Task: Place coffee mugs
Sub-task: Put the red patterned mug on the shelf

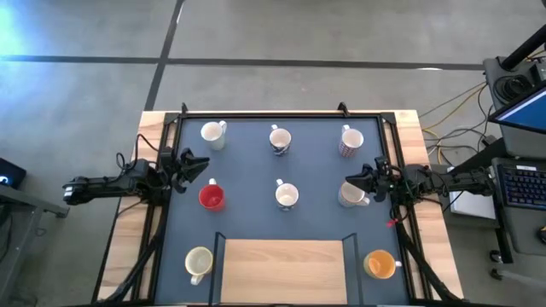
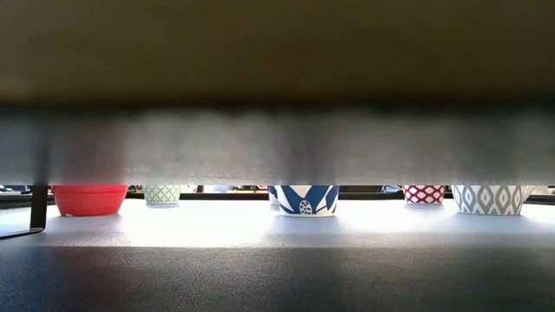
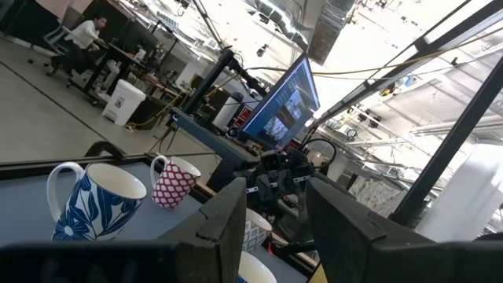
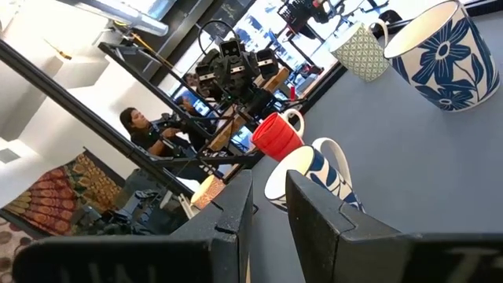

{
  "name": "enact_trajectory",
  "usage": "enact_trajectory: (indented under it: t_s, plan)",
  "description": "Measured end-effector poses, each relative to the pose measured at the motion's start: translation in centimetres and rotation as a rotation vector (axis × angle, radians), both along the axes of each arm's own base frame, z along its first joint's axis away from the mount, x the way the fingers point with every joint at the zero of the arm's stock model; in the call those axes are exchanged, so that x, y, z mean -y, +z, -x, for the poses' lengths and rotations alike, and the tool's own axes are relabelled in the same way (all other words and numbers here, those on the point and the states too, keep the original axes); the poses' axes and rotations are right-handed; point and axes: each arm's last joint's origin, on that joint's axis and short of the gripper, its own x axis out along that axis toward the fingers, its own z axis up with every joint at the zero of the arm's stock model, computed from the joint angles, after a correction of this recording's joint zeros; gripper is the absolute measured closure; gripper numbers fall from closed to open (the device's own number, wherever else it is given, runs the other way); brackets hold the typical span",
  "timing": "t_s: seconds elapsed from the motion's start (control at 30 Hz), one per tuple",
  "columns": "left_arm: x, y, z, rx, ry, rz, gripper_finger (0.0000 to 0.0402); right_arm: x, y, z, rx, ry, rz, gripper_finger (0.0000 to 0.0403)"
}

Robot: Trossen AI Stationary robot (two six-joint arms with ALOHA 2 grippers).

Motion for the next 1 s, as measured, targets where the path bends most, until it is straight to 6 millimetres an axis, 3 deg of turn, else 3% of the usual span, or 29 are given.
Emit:
enact_trajectory:
  t_s: [0.5, 0.73, 1.0]
  plan:
    - [0.0, 0.0, 0.0, 0.000, 0.000, 0.000, 0.0285, 0.0, 0.1, 0.0, 0.015, 0.009, -0.013, 0.0335]
    - [0.0, 0.0, 0.0, 0.000, 0.000, 0.000, 0.0285, -0.1, 2.2, 0.2, 0.101, 0.040, 0.076, 0.0335]
    - [0.0, 0.0, 0.0, 0.000, 0.000, 0.000, 0.0285, 0.5, 4.9, -0.1, -0.034, -0.154, 0.175, 0.0335]
